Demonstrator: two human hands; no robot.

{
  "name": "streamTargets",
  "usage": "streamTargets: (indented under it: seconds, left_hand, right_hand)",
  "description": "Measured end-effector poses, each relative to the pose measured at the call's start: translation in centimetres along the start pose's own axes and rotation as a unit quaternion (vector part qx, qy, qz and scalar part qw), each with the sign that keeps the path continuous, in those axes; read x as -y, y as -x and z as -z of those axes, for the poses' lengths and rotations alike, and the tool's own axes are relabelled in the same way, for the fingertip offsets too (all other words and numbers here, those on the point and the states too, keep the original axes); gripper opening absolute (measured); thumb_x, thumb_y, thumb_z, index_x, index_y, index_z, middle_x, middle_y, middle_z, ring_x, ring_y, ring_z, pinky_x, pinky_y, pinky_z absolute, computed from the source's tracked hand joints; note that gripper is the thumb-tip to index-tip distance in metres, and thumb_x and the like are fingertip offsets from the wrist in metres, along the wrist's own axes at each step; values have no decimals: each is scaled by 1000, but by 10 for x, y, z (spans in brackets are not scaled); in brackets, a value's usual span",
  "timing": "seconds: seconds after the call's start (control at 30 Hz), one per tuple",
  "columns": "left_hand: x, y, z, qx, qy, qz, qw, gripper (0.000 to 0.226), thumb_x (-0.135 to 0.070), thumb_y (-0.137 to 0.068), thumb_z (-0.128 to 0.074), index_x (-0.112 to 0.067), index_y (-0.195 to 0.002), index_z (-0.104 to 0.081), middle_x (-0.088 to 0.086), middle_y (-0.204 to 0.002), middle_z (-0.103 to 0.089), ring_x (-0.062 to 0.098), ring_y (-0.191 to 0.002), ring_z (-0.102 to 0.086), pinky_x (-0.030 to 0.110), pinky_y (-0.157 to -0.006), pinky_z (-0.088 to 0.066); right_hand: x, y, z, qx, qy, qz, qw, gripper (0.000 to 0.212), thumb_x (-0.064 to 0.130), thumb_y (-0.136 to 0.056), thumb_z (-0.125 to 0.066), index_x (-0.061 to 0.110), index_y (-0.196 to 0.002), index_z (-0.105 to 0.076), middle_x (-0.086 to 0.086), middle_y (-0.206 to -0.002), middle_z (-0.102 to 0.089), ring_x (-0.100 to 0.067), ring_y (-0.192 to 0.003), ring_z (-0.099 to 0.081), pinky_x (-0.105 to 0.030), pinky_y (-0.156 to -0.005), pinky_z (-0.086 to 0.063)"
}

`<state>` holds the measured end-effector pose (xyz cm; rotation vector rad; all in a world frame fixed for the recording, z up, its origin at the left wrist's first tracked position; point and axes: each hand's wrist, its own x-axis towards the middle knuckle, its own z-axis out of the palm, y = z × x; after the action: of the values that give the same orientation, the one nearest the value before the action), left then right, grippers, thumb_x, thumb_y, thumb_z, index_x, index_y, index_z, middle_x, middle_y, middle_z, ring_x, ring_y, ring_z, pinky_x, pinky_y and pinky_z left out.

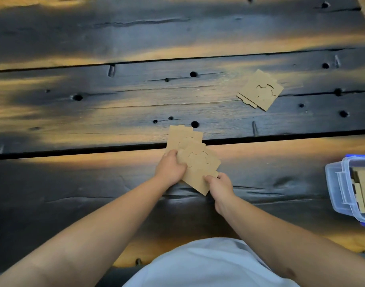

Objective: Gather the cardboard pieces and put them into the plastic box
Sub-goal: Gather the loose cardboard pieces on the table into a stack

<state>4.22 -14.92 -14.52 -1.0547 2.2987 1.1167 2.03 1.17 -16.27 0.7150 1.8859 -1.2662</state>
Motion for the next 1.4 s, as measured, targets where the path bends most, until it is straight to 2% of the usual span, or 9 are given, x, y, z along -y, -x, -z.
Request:
streamTargets:
  seconds: [0.13, 0.23, 0.37, 0.6, 0.8, 0.97, 1.23, 1.33, 1.4]
  left_hand:
    - [0, 21, -21, 15, 162, 78, 984, 38, -16, -84, -56, -16, -122, -51, 7, -123, -60, 24, -105, -55, 29, -87, -45]
    - [-6, 38, -40, -1, 190, 92, 977, 40, -15, -81, -55, -19, -121, -52, 4, -120, -59, 24, -107, -56, 29, -86, -45]
    - [-18, 43, -44, -51, 121, 35, 991, 59, -18, -79, -56, -18, -137, -44, 5, -132, -47, 24, -118, -49, 26, -89, -35]
    - [-26, 3, -8, 2, -139, -149, 979, 64, -27, -81, -55, -14, -141, -37, 9, -140, -47, 29, -129, -41, 44, -108, -35]
    - [-28, -16, -3, 75, -200, -180, 960, 53, -25, -81, -58, -7, -128, -41, 12, -132, -47, 30, -125, -42, 39, -108, -35]
    - [-22, -15, -5, 52, -189, -146, 970, 57, -27, -83, -56, -9, -134, -37, 15, -129, -44, 34, -123, -41, 39, -105, -35]
    - [-2, 6, -14, 30, -51, -95, 994, 45, -18, -89, -61, -9, -130, -43, 13, -125, -44, 28, -117, -47, 31, -99, -33]
    - [1, 15, -17, 13, -1, -90, 996, 34, -20, -87, -64, -16, -114, -44, 8, -114, -58, 27, -106, -56, 34, -87, -44]
    - [1, 24, -18, 0, 47, -95, 994, 44, -20, -87, -65, -22, -122, -40, 1, -115, -60, 20, -103, -58, 31, -86, -46]
  right_hand:
    - [16, -9, 20, -17, 88, 68, 994, 16, 29, -85, -59, 25, -100, -56, -3, -106, -65, -23, -92, -61, -40, -78, -53]
    - [22, -12, 35, -52, 153, 118, 980, 21, 29, -83, -59, 23, -102, -59, -6, -112, -55, -22, -87, -57, -39, -82, -50]
    - [13, -7, 38, -60, 140, 87, 984, 22, 30, -84, -59, 23, -105, -56, -6, -115, -49, -18, -83, -53, -38, -78, -48]
    - [-8, 7, 11, -41, -1, -40, 998, 40, 27, -82, -63, 15, -119, -54, -10, -119, -56, -29, -101, -54, -44, -91, -47]
    - [-4, 8, -10, 0, -138, -107, 985, 45, 20, -81, -69, 14, -122, -52, -4, -106, -60, -21, -96, -55, -34, -84, -41]
    - [3, 1, -9, -44, -170, -115, 978, 48, 19, -79, -70, 13, -122, -50, -8, -109, -62, -25, -95, -58, -34, -73, -44]
    - [5, -5, 17, -68, 19, -27, 997, 22, 17, -88, -62, 18, -107, -50, -12, -114, -58, -29, -96, -57, -44, -82, -53]
    - [10, -2, 33, -35, 137, 83, 986, 28, 23, -92, -61, 21, -115, -46, -7, -116, -59, -28, -101, -57, -47, -88, -51]
    - [16, 0, 47, -9, 228, 187, 956, 39, 24, -92, -61, 20, -127, -47, -6, -120, -60, -29, -109, -57, -43, -93, -48]
